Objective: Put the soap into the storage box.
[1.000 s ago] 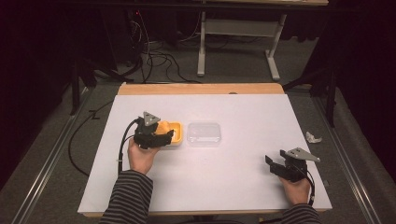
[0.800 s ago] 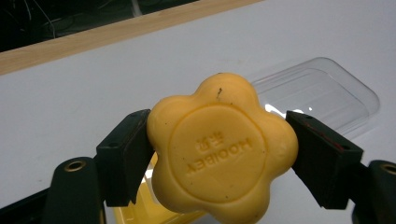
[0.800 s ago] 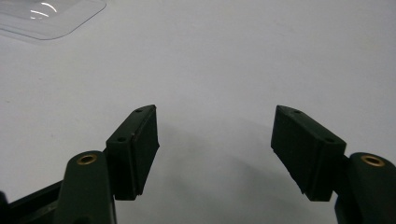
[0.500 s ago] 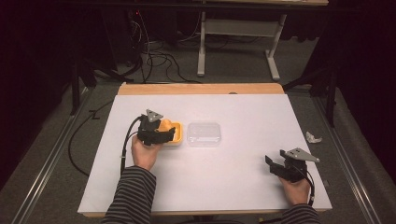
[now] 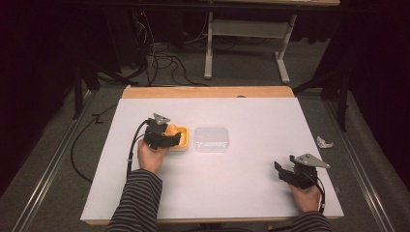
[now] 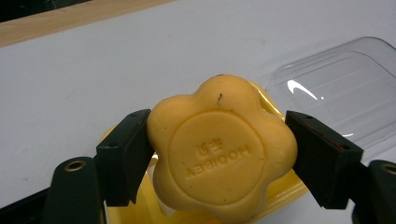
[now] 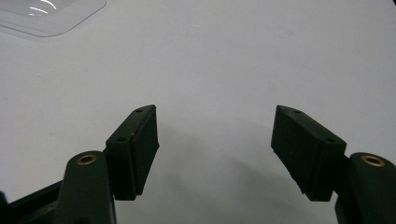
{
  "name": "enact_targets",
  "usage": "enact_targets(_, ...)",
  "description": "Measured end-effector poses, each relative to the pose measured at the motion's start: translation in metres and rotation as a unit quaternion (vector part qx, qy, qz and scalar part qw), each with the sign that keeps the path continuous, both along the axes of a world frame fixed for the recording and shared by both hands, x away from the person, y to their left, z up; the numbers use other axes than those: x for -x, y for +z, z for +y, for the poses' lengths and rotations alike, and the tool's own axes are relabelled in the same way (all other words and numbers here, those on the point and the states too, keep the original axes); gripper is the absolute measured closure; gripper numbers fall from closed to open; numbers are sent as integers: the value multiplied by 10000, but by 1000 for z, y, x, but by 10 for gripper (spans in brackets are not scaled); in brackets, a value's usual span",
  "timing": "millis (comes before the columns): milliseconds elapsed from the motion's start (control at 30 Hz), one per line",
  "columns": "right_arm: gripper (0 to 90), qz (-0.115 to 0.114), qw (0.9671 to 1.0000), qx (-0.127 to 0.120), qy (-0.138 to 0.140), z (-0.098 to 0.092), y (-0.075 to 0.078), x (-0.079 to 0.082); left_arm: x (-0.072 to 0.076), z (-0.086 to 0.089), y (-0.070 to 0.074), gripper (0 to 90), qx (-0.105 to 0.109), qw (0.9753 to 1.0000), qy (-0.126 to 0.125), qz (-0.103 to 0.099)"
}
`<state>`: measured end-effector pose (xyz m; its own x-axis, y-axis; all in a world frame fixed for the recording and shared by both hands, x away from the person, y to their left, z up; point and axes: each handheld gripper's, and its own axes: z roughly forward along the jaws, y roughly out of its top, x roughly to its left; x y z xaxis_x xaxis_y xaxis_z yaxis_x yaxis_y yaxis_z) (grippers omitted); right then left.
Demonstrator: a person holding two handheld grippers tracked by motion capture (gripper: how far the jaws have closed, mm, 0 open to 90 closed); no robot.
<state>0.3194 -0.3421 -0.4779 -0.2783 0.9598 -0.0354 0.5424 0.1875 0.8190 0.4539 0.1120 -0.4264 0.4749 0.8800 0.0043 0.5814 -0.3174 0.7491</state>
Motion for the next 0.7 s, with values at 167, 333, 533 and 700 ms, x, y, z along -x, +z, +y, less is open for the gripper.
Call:
enact_targets(167,321,-5,10000,12,-1,0,0,0,-4,1,-5,262,-47,9999,36,111)
enact_targets(333,321,1,10000,15,1,1,0,0,-7,0,-9,261,-127,9997,36,185)
enact_targets(533,321,-2,10000,13,-7,1,0,0,-9,-3,-14,262,-198,9995,17,260)
enact_targets(700,320,-3,10000,15,-11,1,0,0,-10,-3,-16,262,-194,9994,18,284)
